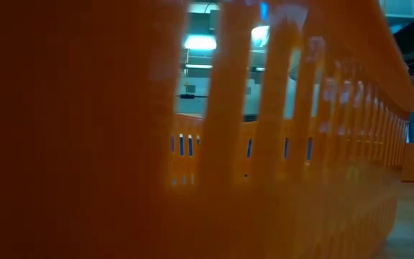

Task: Stack baskets by color
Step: Stack the bottom black bin on the middle black bin

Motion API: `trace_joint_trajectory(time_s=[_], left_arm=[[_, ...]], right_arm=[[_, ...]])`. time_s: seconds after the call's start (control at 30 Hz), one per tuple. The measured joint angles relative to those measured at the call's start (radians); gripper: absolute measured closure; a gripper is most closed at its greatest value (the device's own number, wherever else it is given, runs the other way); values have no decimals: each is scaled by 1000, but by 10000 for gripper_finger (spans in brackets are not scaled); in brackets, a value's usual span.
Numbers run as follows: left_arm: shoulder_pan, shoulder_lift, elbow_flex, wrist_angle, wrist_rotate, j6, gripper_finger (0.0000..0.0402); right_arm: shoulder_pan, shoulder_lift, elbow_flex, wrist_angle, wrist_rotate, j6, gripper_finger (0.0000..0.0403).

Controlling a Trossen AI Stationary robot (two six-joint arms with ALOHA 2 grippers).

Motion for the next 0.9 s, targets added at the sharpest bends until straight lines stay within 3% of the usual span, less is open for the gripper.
trace_joint_trajectory(time_s=[0.33,0.57,0.7,0.9], left_arm=[[-226,95,1,222,193,-208,302],[-443,171,1,415,112,-494,302],[-550,230,1,497,39,-592,302],[-661,324,0,569,33,-694,302]], right_arm=[[0,-2,0,7,0,5,309],[0,-2,0,11,0,4,309],[0,-2,0,12,0,3,309],[0,-3,0,13,0,1,309]])
